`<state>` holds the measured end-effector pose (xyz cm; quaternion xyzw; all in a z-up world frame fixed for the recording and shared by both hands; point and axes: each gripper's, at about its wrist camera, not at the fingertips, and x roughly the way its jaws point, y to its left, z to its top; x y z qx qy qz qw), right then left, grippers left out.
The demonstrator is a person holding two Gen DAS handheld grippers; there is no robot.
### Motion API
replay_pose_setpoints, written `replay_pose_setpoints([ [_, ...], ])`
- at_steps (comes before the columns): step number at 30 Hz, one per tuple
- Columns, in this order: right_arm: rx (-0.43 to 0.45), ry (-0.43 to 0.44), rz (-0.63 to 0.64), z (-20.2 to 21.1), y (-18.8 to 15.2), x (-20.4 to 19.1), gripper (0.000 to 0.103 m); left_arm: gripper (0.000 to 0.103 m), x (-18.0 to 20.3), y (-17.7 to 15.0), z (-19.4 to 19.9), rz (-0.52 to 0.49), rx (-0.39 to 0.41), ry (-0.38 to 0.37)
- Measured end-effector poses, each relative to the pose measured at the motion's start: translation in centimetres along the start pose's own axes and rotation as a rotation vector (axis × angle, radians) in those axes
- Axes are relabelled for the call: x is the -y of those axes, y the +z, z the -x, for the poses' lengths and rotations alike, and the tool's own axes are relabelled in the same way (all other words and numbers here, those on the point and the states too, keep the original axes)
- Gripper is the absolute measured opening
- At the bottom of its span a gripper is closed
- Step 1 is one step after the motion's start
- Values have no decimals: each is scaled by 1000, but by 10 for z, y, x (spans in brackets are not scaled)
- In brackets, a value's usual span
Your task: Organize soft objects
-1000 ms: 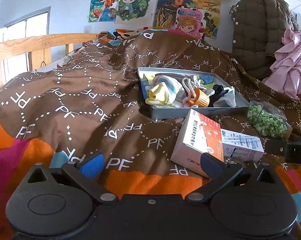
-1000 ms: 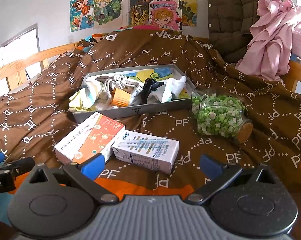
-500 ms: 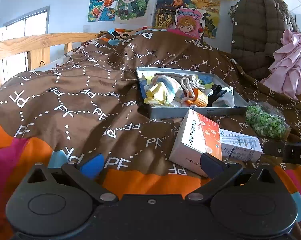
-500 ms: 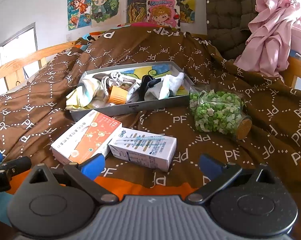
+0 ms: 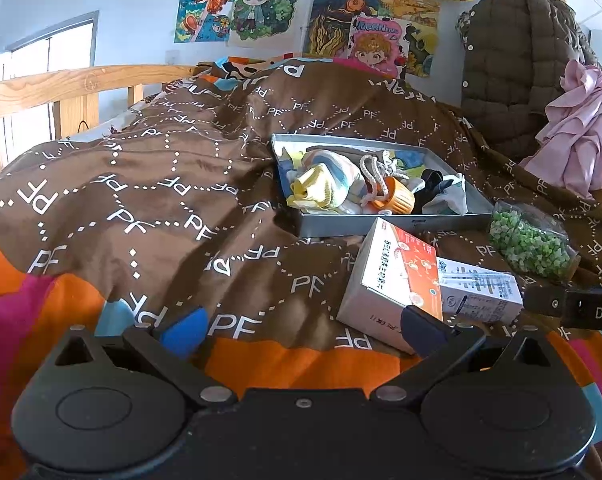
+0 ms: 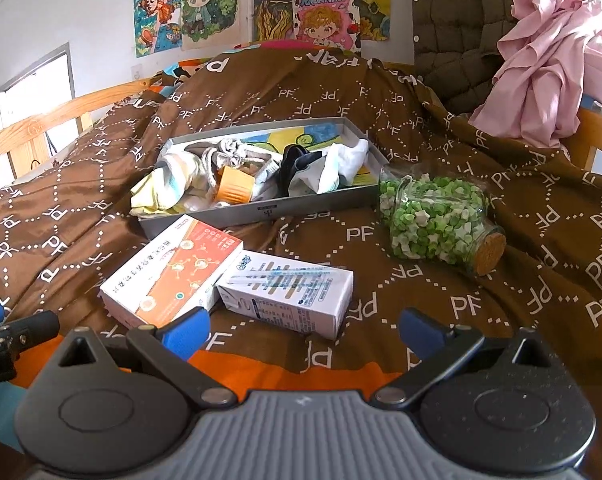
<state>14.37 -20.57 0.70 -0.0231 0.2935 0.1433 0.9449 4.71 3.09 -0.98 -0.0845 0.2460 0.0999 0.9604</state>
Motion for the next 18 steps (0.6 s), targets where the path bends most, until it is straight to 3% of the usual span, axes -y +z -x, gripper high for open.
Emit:
replay_pose_setpoints([
  [18,-3,0,7,0,0,-1,103,102,1,2,1,1,-2,-7],
])
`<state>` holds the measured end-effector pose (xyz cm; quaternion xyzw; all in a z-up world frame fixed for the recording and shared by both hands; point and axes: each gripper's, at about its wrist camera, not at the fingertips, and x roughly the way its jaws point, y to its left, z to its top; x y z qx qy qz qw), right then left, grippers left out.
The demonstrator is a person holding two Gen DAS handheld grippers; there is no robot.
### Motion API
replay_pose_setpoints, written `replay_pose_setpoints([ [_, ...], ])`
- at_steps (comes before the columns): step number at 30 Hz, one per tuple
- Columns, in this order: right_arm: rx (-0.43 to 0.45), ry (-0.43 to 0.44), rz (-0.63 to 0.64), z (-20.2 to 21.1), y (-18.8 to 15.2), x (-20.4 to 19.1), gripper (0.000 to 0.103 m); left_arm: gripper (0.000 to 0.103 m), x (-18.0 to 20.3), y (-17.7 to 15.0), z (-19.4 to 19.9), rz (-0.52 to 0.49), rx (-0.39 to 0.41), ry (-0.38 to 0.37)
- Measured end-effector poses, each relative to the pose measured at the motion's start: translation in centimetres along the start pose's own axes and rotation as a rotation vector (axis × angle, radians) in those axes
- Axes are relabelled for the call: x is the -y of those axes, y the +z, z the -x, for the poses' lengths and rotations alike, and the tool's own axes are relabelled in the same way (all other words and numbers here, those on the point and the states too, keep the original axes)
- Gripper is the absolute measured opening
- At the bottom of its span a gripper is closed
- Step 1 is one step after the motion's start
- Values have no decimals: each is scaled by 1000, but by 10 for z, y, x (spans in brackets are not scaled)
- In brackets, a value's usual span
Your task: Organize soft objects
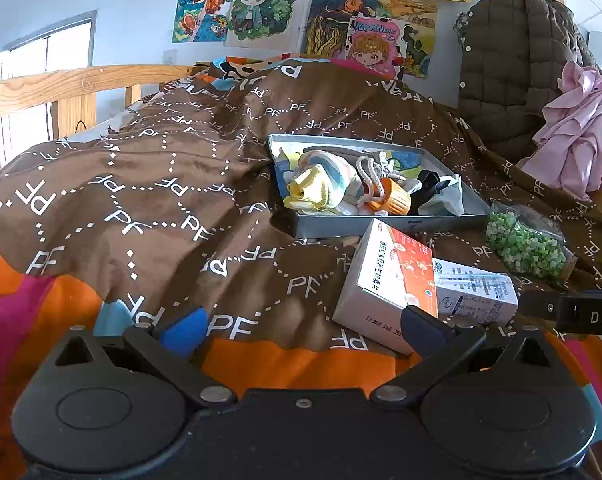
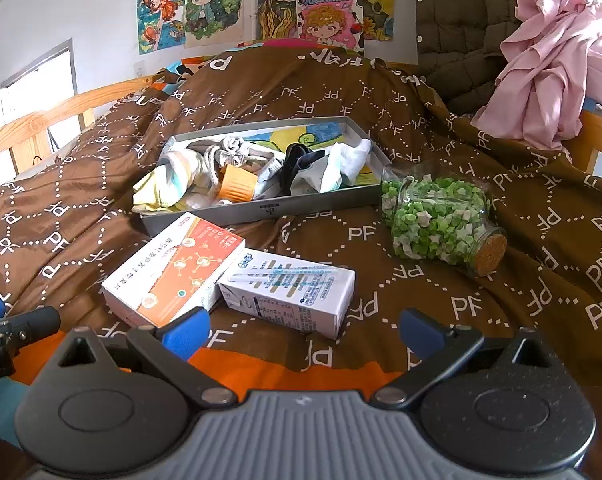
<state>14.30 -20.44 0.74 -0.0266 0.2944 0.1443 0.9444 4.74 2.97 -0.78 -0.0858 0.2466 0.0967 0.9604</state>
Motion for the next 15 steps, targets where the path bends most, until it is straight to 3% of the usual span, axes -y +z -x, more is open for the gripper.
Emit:
replay_pose_setpoints([
  [15,-5,1,4,0,0,0,103,102,0,3,-3,0,-35,-26],
])
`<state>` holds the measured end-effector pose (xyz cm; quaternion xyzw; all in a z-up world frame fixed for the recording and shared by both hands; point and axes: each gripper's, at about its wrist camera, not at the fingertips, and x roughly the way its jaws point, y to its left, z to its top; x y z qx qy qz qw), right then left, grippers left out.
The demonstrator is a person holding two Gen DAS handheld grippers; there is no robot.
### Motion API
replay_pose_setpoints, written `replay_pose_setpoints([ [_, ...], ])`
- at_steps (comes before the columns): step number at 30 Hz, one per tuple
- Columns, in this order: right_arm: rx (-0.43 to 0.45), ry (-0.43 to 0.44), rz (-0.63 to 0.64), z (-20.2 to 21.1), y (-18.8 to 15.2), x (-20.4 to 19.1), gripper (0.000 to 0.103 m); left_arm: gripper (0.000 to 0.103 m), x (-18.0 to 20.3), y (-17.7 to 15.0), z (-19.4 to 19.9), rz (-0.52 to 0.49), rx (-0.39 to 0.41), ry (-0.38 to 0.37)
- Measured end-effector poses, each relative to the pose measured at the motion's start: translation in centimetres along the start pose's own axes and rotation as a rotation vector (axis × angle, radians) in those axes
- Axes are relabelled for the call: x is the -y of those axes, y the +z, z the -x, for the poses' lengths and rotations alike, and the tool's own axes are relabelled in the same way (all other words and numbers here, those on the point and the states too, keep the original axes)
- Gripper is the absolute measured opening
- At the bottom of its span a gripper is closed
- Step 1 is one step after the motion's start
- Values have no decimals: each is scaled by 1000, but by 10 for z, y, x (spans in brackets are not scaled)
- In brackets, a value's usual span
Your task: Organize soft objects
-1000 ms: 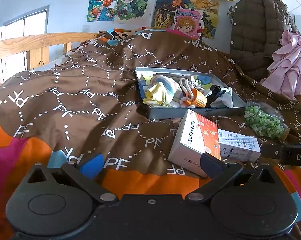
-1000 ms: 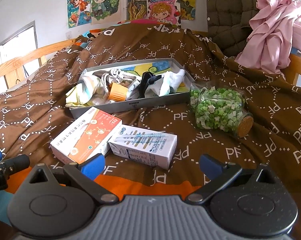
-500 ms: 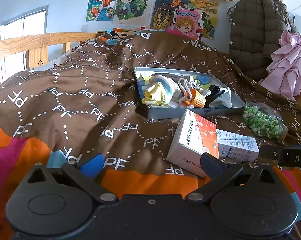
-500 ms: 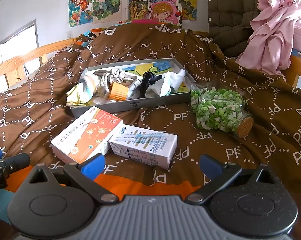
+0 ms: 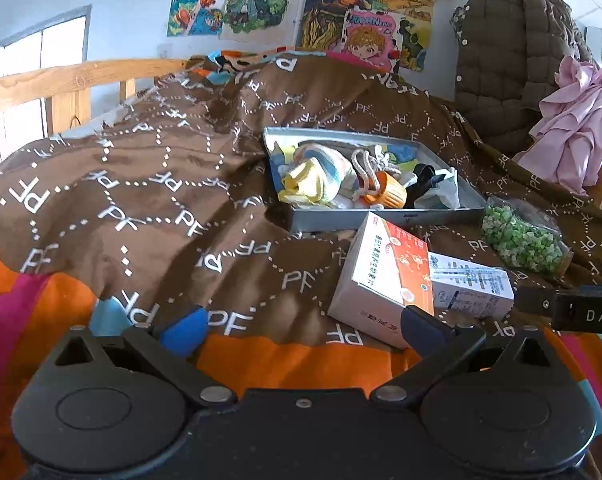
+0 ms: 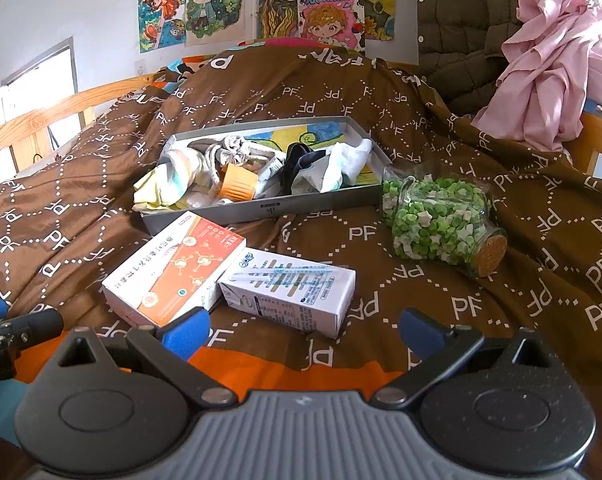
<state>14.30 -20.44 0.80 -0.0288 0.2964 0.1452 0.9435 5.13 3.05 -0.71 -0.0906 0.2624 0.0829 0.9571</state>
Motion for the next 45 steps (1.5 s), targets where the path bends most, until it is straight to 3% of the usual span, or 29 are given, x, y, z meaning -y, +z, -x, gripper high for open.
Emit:
replay_pose_setpoints([
  [4,4,-5,1,0,0,0,103,102,-2,8,-1,38,-33,-57],
  [45,-2,-5,3,-4,0,0,103,102,2,7,3,-17,-10,-31],
])
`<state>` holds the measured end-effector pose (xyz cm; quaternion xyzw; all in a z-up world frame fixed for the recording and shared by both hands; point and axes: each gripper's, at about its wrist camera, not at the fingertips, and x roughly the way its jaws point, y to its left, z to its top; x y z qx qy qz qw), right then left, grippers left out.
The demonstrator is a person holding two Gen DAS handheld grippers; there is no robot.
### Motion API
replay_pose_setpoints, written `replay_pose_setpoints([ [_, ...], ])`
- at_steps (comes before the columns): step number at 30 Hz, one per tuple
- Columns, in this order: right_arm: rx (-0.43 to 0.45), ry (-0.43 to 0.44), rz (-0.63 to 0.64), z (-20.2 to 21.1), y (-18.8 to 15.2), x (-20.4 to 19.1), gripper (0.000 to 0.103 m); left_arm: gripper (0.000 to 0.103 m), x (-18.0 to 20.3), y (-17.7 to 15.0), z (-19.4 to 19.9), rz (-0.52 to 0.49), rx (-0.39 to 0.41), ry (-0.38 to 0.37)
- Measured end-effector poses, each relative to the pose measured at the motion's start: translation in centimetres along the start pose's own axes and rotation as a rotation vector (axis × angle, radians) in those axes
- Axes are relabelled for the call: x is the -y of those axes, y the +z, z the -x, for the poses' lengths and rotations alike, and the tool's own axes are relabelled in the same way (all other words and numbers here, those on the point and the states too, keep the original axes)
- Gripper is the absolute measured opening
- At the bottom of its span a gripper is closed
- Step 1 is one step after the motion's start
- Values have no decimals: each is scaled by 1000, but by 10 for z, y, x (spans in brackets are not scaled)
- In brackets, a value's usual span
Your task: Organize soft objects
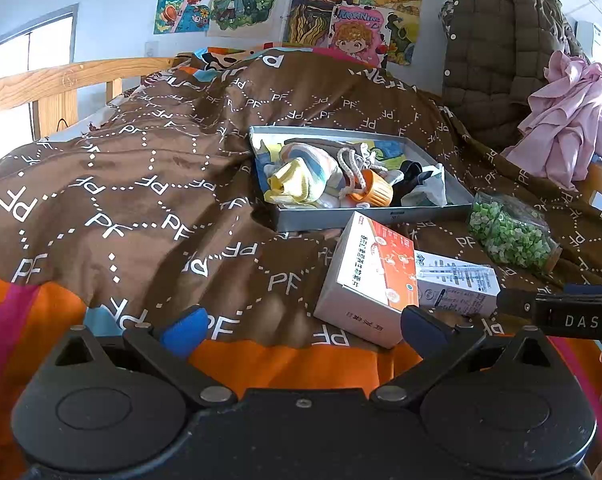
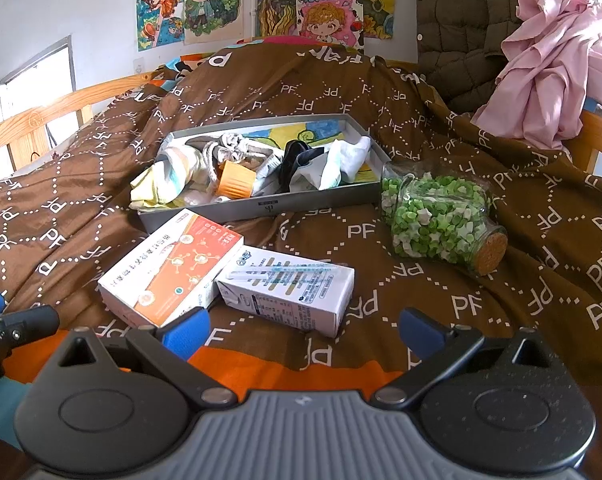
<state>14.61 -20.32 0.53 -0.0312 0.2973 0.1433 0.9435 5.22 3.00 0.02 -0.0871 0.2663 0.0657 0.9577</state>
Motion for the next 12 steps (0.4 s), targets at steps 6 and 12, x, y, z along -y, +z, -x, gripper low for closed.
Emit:
replay_pose_setpoints([
  [6,-5,3,0,-2,-1,1,103,102,0,0,0,2,0,1],
  [12,-12,8,-5,-4,-2,0,103,102,0,1,-2,2,5,1],
])
